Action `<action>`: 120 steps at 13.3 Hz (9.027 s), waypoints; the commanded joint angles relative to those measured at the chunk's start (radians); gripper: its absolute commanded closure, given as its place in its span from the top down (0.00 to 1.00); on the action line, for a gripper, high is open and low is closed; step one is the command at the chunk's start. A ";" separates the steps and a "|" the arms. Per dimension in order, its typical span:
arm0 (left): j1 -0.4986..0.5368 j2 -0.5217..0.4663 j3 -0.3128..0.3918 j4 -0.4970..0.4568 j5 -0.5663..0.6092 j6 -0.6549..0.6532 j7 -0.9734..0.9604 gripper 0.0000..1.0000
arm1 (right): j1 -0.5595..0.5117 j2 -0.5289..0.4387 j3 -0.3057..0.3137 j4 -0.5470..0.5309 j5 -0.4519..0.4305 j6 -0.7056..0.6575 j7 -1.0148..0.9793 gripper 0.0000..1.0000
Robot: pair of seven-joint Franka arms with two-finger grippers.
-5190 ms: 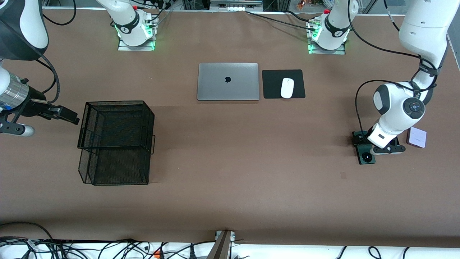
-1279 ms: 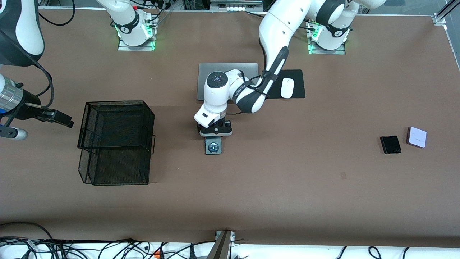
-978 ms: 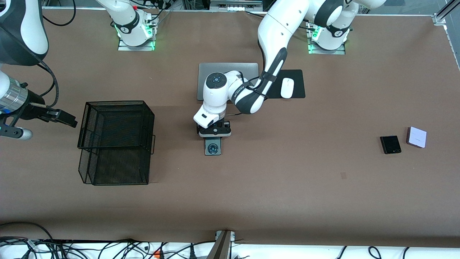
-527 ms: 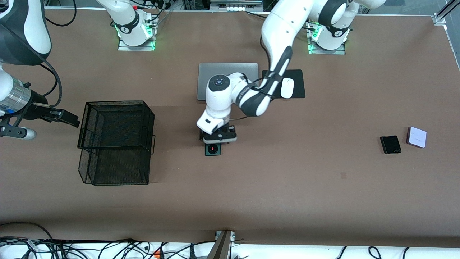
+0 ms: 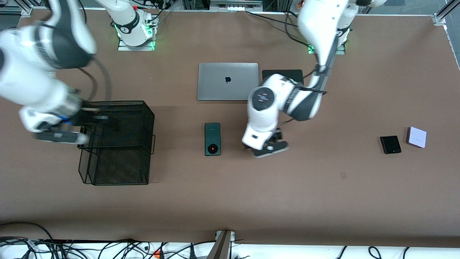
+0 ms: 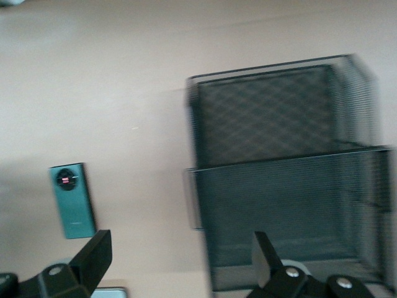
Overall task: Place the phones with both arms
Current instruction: 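Grasp the teal phone with the right gripper while the left gripper reaches the flip phone, then lift the teal phone with the right gripper while the left gripper grasps the flip phone, then place the teal phone in the basket while the left gripper carries the flip phone, then set the flip phone down with the left gripper while the right gripper withdraws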
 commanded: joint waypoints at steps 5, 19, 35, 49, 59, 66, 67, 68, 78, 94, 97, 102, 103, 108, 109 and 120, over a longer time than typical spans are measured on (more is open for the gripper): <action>0.286 -0.266 -0.014 -0.330 0.015 0.014 0.432 1.00 | 0.288 0.301 -0.006 0.034 -0.020 0.340 0.227 1.00; 0.854 -0.233 -0.072 -0.546 -0.004 0.393 1.120 1.00 | 0.396 0.538 -0.023 0.085 -0.171 0.501 0.249 1.00; 1.362 -0.053 -0.457 -0.517 -0.017 0.529 1.295 1.00 | 0.403 0.573 -0.013 0.080 -0.131 0.592 0.260 1.00; 1.328 -0.050 -0.423 -0.504 0.241 0.533 1.095 1.00 | 0.419 0.587 -0.021 0.075 -0.194 0.605 0.222 0.08; 1.328 -0.036 -0.418 -0.494 0.277 0.534 0.971 0.92 | 0.411 0.380 -0.087 0.080 -0.212 0.309 0.233 0.00; 1.312 -0.038 -0.417 -0.473 0.277 0.520 0.967 0.05 | 0.402 0.109 -0.346 -0.010 -0.194 0.065 0.028 0.00; 1.302 -0.039 -0.417 -0.459 0.277 0.504 0.965 0.01 | 0.400 0.064 -0.384 -0.064 -0.163 0.065 -0.032 0.00; 1.287 -0.042 -0.418 -0.432 0.277 0.455 0.964 0.00 | 0.400 0.017 -0.439 -0.131 -0.111 0.067 -0.130 0.00; 1.011 -0.113 -0.464 -0.303 0.260 0.146 0.608 0.00 | 0.400 -0.176 -0.642 -0.615 -0.043 0.417 -0.407 0.00; 0.335 0.048 -0.572 -0.030 0.276 0.029 -0.251 0.00 | 0.397 -0.108 -0.661 -0.554 0.035 0.454 -0.427 1.00; 0.137 0.169 -0.416 0.137 0.265 0.029 -0.290 0.00 | 0.399 -0.107 -0.659 -0.439 0.036 0.301 -0.413 1.00; 0.026 0.341 -0.348 0.384 0.271 0.031 -0.306 0.00 | 0.394 -0.097 -0.661 -0.397 0.036 0.240 -0.410 1.00; -0.006 0.368 -0.318 0.430 0.266 0.032 -0.313 0.00 | 0.394 -0.096 -0.661 -0.397 0.036 0.240 -0.411 1.00; -0.066 0.402 -0.297 0.454 0.268 0.042 -0.354 0.00 | 0.396 -0.096 -0.661 -0.397 0.036 0.240 -0.407 1.00; -0.072 0.404 -0.294 0.452 0.268 0.042 -0.359 0.00 | 0.396 -0.096 -0.659 -0.397 0.036 0.240 -0.407 1.00; -0.089 0.380 -0.257 0.451 0.271 0.031 -0.376 1.00 | 0.393 -0.094 -0.661 -0.397 0.036 0.240 -0.407 1.00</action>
